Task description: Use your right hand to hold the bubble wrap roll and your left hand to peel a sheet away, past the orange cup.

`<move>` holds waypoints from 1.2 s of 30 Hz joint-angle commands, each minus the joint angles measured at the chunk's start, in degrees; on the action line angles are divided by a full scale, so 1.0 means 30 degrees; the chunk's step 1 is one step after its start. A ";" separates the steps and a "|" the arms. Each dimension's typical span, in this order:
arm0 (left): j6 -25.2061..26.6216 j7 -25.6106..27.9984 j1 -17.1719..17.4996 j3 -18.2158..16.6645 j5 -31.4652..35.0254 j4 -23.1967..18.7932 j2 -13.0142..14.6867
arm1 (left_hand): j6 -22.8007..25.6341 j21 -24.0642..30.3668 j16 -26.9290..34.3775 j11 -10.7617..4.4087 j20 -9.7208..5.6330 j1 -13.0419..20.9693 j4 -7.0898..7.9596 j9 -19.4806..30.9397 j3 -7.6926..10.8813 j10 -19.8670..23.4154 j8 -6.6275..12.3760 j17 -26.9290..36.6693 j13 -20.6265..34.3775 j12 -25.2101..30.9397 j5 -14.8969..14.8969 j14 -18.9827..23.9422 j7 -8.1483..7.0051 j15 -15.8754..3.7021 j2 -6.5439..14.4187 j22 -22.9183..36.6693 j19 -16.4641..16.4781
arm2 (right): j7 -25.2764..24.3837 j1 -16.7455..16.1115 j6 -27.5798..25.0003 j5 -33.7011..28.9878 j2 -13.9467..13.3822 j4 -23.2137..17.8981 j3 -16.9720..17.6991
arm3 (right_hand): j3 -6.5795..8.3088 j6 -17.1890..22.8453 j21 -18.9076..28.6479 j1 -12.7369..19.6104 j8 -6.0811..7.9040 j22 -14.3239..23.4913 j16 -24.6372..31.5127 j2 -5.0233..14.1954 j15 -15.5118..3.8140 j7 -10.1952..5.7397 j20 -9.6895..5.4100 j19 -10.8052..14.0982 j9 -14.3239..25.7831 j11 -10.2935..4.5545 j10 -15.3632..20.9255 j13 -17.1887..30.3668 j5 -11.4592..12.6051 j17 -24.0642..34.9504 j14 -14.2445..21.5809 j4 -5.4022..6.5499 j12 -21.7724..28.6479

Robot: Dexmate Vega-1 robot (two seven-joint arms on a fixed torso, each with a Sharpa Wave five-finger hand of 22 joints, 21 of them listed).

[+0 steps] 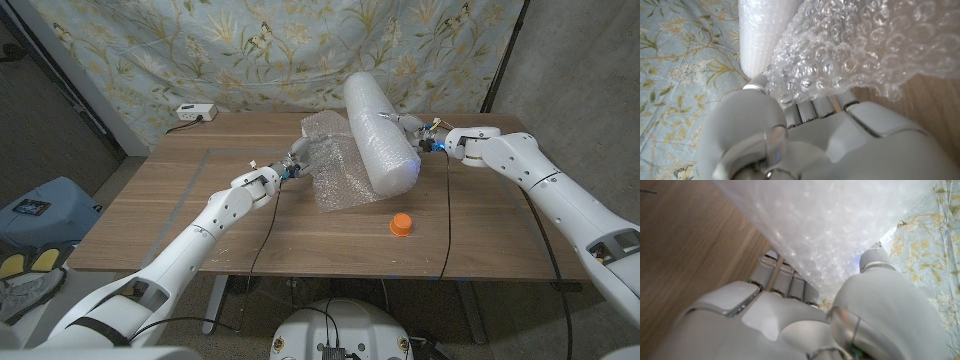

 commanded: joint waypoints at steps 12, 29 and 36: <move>0.0385 -0.0464 -0.0683 -0.0087 -0.0257 0.0698 0.0078 | 0.0415 0.0091 -0.0082 -0.0987 0.0005 0.0251 0.0027 0.0120 -0.0098 0.0859 -0.0193 0.0039 0.0325 0.0137 -0.0030 0.0225 0.0317 -0.0015 -0.0010 0.0057 -0.0042 | 0.0545 -0.0209 0.0073 0.1438 0.0682 0.1605 0.0340 | -0.0135 -0.0049 -0.0079 0.1281 -0.0133 0.0096 -0.0094 0.1594 -0.0606 0.0019 0.0006 -0.0155 0.0081 0.0034 -0.0110 -0.0044 0.0126 0.0023 -0.0127 0.0061 0.0088; 0.0728 0.0185 -0.0490 -0.0198 -0.0390 0.0159 0.0212 | 0.0478 0.0157 -0.0142 -0.0987 -0.0005 0.0293 0.0076 0.0141 -0.0160 0.0853 -0.0317 0.0064 0.0558 0.0209 -0.0035 0.0264 0.0334 -0.0019 0.0015 0.0056 -0.0044 | 0.0847 -0.1007 -0.0038 0.3220 0.1191 0.2140 0.1139 | -0.0241 -0.0340 -0.0119 0.1184 -0.0316 0.0096 -0.0280 0.1593 -0.0522 0.0038 0.0009 -0.0313 0.0064 0.0138 -0.0492 -0.0193 0.0134 -0.0055 -0.0355 0.0056 -0.0166; 0.0851 0.0566 -0.0457 -0.0225 -0.0348 -0.0200 0.0359 | 0.0483 0.0171 -0.0172 -0.0971 -0.0011 0.0315 0.0083 0.0150 -0.0177 0.0821 -0.0370 0.0067 0.0642 0.0220 -0.0037 0.0273 0.0331 -0.0013 0.0012 0.0056 -0.0073 | 0.1075 -0.1349 0.0059 0.3885 0.1353 0.2261 0.1416 | -0.0284 -0.0390 -0.0126 0.1176 -0.0350 0.0096 -0.0306 0.1593 -0.0551 0.0029 0.0002 -0.0360 0.0059 0.0101 -0.0473 -0.0284 0.0137 -0.0078 -0.0377 0.0040 -0.0229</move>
